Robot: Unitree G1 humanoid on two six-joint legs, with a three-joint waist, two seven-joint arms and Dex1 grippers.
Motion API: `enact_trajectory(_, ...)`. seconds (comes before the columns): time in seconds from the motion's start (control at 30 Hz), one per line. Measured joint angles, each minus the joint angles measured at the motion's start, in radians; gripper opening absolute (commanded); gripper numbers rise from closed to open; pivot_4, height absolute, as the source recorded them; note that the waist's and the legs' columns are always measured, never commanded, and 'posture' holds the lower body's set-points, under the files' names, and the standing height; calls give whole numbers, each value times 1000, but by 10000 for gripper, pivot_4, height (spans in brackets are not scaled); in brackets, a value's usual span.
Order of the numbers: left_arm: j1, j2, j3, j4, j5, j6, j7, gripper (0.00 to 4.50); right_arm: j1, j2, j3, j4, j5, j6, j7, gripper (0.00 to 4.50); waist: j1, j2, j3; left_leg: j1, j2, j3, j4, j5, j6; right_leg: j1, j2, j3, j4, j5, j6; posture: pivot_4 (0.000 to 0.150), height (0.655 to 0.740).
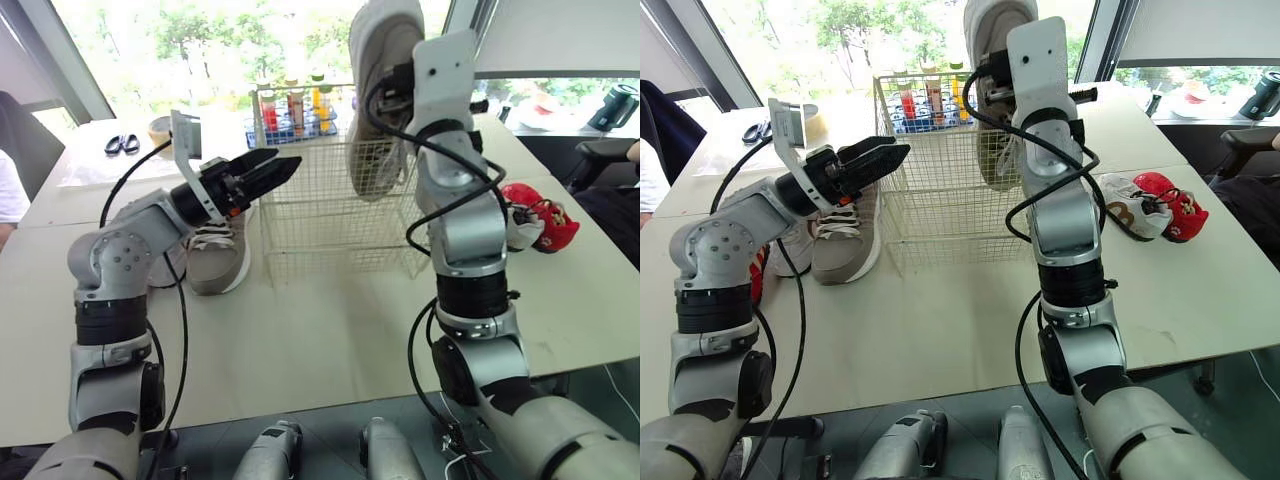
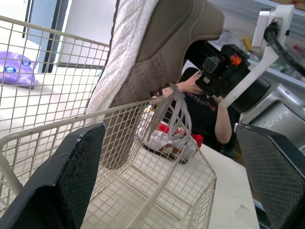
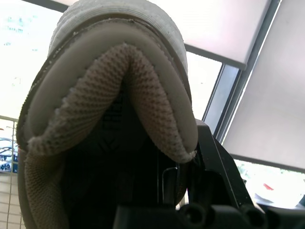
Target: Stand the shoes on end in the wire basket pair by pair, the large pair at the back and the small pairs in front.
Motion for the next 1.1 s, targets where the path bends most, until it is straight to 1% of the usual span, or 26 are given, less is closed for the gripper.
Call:
enact_trajectory(0.17, -1, 0, 0, 2, 4, 0, -2, 45000, 4, 10, -34, 39, 20, 12, -10, 399, -1, 0, 0, 0, 0, 0, 0, 0, 0, 0, 0, 0, 0, 0, 0, 1500, 7400)
enact_trajectory(0.23, -1, 0, 0, 2, 5, 0, -2, 45000, 7, 18, -49, 41, 28, 19, -16, 8277, -1, 0, 0, 0, 0, 0, 0, 0, 0, 0, 0, 0, 0, 0, 0, 1500, 7400)
enact_trajectory(0.27, -1, 1, 0, 2, 5, 0, -2, 45000, 10, 19, -53, 40, 30, 26, -17, 11528, -2, 0, -1, 0, 0, 0, 0, 0, 0, 0, 0, 0, 0, 0, 0, 1500, 7400)
enact_trajectory(0.4, -1, 7, 1, -2, 8, 0, -1, 45000, 45, 20, -51, 28, 36, 46, -7, 31608, -2, 0, -1, 0, 0, 0, 0, 0, 0, 0, 0, 0, 0, 0, 0, 1500, 7400)
enact_trajectory(0.47, -1, 24, 2, -2, 9, 1, -1, 45000, 69, -15, -42, -22, 39, 64, 36, 42278, -2, 0, -1, 0, 0, 0, 0, 0, 0, 0, 0, 0, 0, 0, 0, 1500, 7400)
enact_trajectory(0.5, -1, 39, 7, -2, 10, 1, -2, 45000, 84, -40, -39, -61, 45, 76, 66, 44239, -2, 0, -1, 0, 0, 0, 0, 0, 0, 0, 0, 0, 0, 0, 0, 1500, 7400)
enact_trajectory(0.63, -1, 72, 16, 1, 12, 1, -13, 45000, 130, -104, -44, -199, 83, 141, 162, 44239, -2, 0, -1, 0, 0, 0, 0, 0, 0, 0, 0, 0, 0, 0, 0, 1500, 7400)
enact_trajectory(0.77, -4, 112, 22, 26, 16, 2, -18, 45000, 187, -223, -74, -353, 169, 258, 303, 44239, 5, 0, -1, 0, 0, 0, 0, 0, 0, 0, 0, 0, 0, 0, 0, 1500, 7400)
enact_trajectory(0.87, -25, 141, 34, 77, 47, -8, -8, 45000, 221, -331, -152, -459, 307, 348, 466, 44239, 13, 0, -1, 0, 0, 0, 1, 0, 0, 0, 0, 0, -1, 0, 0, 1500, 7400)
enact_trajectory(0.93, -59, 156, 30, 123, 93, -35, 17, 45000, 224, -365, -206, -530, 450, 404, 584, 44239, 19, 0, -1, 0, 1, 1, 1, 0, 0, 0, 0, 0, -1, 0, 0, 1500, 7400)
enact_trajectory(1.0, -93, 168, 27, 169, 138, -55, 39, 45000, 223, -378, -239, -582, 570, 444, 666, 44239, 22, 0, -1, 1, 1, 1, 1, 0, 0, 1, 0, 0, -1, 0, 0, 1500, 7400)
enact_trajectory(1.1, -168, 185, 10, 295, 229, -86, 89, 45000, 207, -432, -260, -592, 717, 480, 763, 44239, 28, 0, -1, 1, 0, 1, 2, 0, 1, 2, 0, 0, -1, 0, 0, 1500, 7400)
